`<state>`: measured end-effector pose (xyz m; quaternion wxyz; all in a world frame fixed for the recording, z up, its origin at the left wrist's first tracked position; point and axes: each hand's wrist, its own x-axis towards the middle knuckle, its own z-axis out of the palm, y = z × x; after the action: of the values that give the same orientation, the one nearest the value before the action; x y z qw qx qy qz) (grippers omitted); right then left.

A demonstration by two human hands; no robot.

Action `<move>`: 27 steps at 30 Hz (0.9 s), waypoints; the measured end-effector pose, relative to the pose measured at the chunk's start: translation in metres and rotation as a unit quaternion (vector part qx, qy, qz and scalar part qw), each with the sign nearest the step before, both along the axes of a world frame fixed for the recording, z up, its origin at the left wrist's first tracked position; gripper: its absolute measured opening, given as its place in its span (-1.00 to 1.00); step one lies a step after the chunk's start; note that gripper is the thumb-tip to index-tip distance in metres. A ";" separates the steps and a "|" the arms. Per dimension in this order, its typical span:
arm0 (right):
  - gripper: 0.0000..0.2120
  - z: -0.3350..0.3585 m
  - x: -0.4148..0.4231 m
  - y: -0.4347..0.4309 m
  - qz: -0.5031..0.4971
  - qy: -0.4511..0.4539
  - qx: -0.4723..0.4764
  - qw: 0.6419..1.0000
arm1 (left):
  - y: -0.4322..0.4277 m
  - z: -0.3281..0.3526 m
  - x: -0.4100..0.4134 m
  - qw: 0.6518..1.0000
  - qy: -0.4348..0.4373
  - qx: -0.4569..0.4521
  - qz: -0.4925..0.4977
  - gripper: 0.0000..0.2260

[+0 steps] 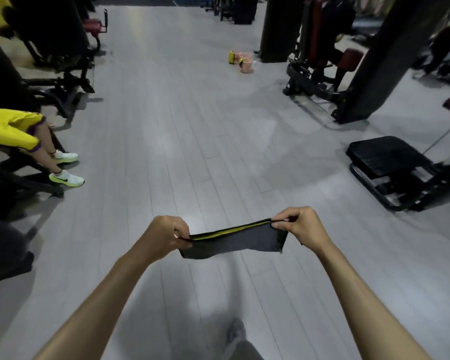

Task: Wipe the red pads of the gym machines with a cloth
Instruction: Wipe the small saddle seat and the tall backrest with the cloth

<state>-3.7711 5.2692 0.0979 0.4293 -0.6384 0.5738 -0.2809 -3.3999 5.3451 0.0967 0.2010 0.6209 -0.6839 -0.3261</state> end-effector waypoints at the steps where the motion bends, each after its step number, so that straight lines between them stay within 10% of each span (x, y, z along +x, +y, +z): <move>1: -0.84 -0.001 0.001 -0.028 -0.011 0.004 -0.002 1.000 | -0.032 -0.003 0.000 1.000 -0.020 -0.014 -0.016 -0.78; 11: -0.75 -0.001 0.066 -0.319 0.086 0.115 -0.030 0.989 | -0.325 -0.003 0.046 0.974 -0.220 0.048 0.039 -0.81; 27: -0.70 0.016 0.221 -0.747 0.097 0.158 -0.039 0.982 | -0.730 0.019 0.206 0.987 -0.139 0.027 0.073 -0.66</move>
<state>-3.5502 4.5220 0.1137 0.3334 -0.7435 0.5584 -0.1554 -3.1936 4.6154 0.1158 0.1102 0.7135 -0.6493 -0.2392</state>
